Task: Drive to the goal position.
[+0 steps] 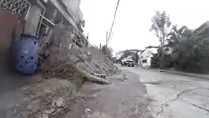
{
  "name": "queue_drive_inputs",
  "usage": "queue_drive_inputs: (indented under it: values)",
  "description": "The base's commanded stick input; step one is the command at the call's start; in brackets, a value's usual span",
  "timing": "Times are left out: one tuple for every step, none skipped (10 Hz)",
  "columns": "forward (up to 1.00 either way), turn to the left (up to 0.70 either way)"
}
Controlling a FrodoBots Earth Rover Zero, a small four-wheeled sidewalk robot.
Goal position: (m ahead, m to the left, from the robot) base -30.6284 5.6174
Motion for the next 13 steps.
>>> queue_drive_inputs:
  values:
    - [0.0,-0.7]
    - [0.0,-0.7]
    - [0.0,-0.7]
    - [0.0,-0.7]
    - [0.0,-0.7]
    - [0.0,-0.7]
    - [0.0,-0.7]
    - [0.0,-0.7]
    - [0.0,-0.7]
    - [0.0,-0.7]
    - [0.0,-0.7]
    - [0.0,-0.7]
    - [0.0,-0.7]
